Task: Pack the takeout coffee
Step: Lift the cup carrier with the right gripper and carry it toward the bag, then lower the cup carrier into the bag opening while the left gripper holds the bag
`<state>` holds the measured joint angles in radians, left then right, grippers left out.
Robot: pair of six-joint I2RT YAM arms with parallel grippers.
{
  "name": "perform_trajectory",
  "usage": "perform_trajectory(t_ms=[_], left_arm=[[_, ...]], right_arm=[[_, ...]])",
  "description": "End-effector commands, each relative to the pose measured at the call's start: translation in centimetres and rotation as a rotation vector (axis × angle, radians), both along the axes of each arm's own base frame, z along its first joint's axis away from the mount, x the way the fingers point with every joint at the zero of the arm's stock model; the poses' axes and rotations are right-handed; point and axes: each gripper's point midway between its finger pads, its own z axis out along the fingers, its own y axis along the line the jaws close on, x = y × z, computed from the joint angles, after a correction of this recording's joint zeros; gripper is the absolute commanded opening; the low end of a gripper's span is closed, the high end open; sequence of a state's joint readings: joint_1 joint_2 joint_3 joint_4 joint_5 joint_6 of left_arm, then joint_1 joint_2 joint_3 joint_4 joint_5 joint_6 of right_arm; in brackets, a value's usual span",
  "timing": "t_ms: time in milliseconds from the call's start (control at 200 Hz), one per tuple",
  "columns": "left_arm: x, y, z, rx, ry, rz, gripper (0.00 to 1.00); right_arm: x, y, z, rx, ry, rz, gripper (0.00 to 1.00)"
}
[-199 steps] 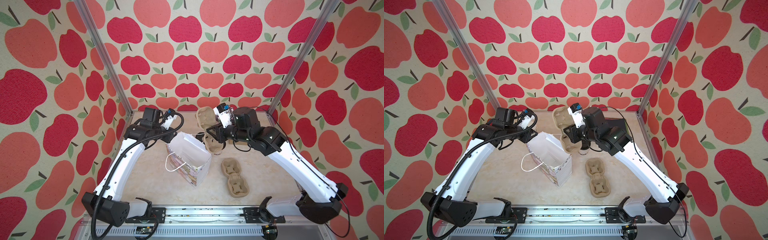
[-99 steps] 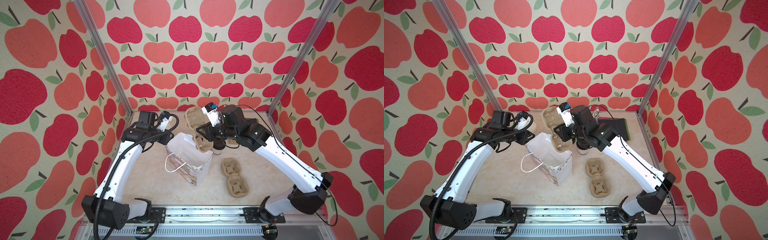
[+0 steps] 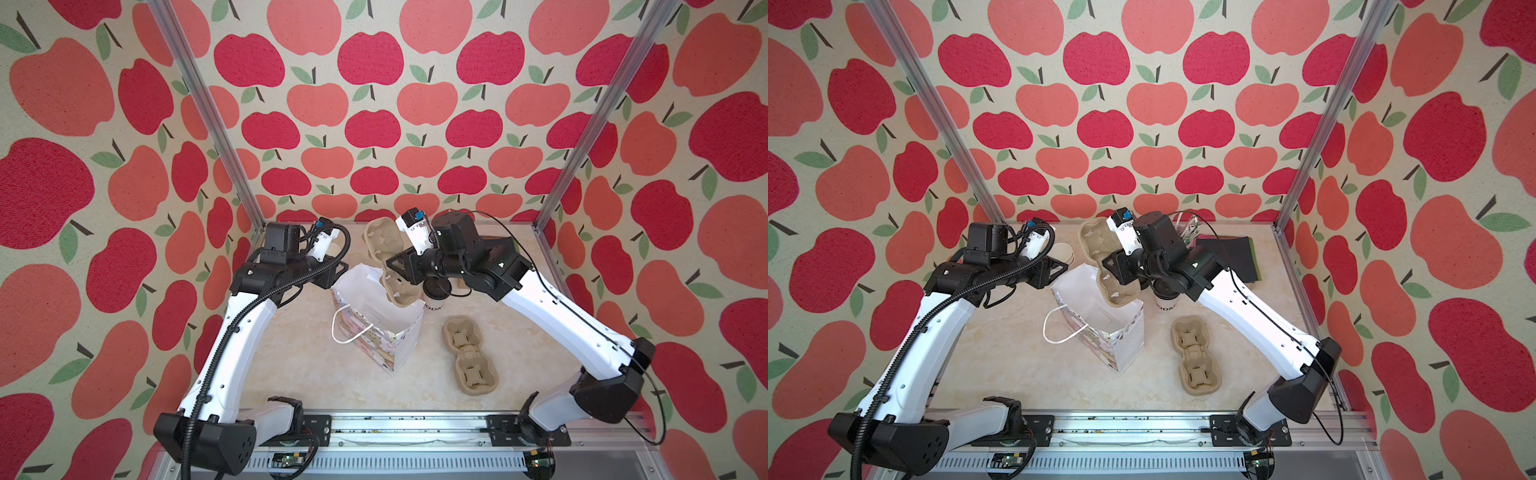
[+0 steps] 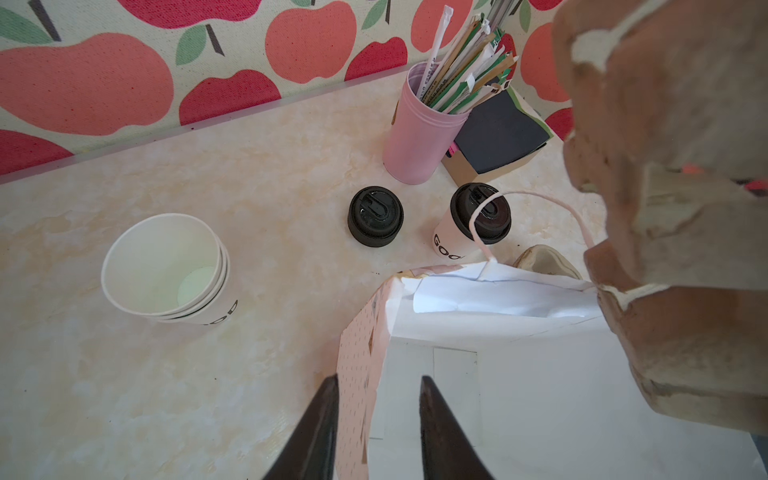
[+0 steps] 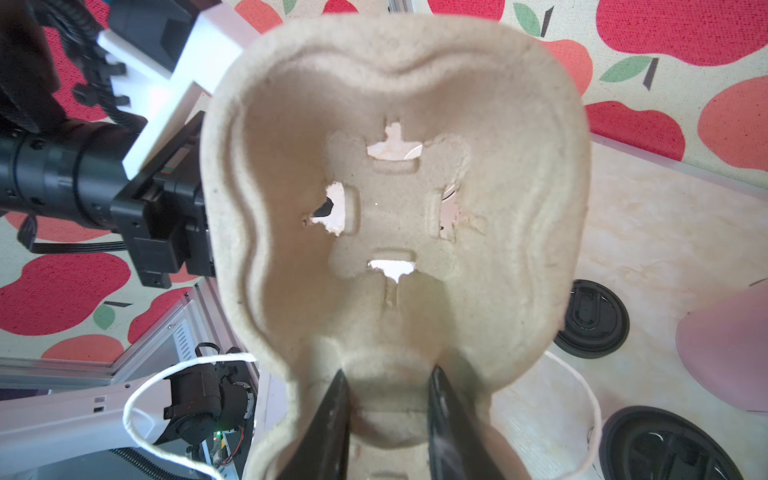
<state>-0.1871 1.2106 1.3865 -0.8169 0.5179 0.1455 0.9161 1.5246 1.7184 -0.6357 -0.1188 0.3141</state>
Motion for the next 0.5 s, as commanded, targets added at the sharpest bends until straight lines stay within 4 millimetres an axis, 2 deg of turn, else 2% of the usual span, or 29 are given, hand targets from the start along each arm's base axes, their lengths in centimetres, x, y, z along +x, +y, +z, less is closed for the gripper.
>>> perform_trajectory(t_ms=[0, 185, 495], left_arm=[[-0.5, -0.6, 0.4, -0.033, 0.015, -0.034, 0.35], [-0.2, -0.2, -1.7, 0.011, 0.083, -0.021, 0.33], [0.0, 0.0, -3.0, 0.041, 0.112, -0.016, 0.26]], right_arm=[[-0.4, 0.8, 1.2, 0.029, -0.033, 0.037, 0.25], [-0.8, 1.0, 1.0, 0.016, -0.039, 0.052, 0.24], [-1.4, 1.5, 0.5, 0.005, -0.037, 0.075, 0.24]])
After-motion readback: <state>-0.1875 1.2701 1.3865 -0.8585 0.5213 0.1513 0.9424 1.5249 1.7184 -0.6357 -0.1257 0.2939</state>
